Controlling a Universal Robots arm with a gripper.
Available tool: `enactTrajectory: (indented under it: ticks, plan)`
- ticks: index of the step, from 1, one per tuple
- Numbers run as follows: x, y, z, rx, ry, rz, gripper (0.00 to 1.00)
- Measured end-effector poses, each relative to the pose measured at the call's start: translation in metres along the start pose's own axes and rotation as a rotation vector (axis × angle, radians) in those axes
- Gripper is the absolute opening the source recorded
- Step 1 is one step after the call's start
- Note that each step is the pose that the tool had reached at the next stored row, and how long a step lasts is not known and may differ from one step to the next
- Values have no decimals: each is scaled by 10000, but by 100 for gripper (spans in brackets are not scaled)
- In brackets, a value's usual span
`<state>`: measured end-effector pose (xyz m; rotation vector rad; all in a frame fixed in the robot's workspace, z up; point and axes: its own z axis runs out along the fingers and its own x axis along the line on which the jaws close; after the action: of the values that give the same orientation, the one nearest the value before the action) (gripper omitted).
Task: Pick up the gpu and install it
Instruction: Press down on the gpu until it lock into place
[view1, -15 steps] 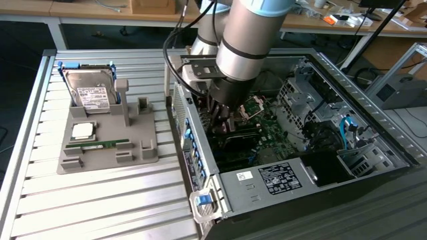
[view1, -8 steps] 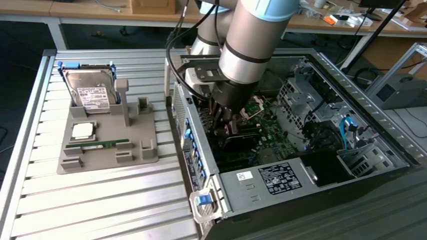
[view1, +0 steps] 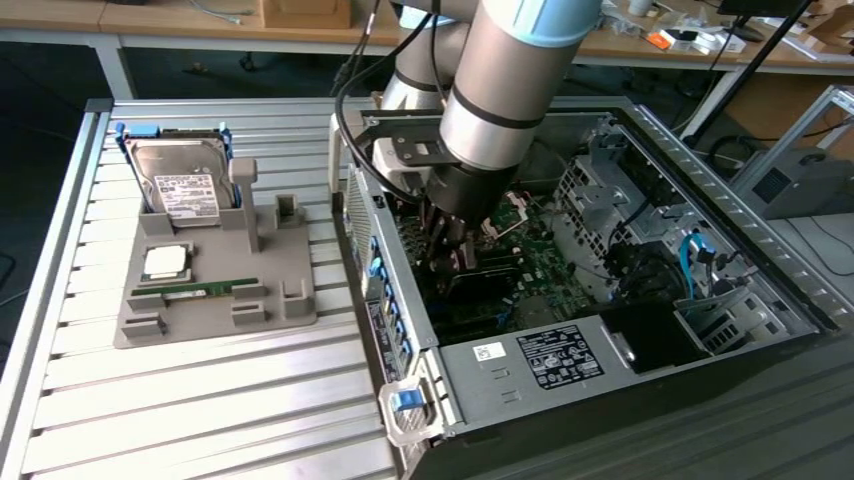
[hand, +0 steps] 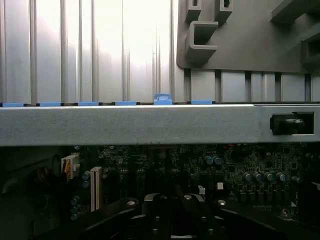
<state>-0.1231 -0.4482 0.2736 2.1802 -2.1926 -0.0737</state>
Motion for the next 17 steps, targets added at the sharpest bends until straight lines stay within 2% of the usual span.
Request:
enactTrajectory:
  ticks: [10, 15, 17]
  plan:
    - [1, -5, 66, -15, -1, -1, 11]
    - [9, 0, 60, -27, 23, -1, 11]
    - [0, -4, 55, -10, 4, 0, 11]
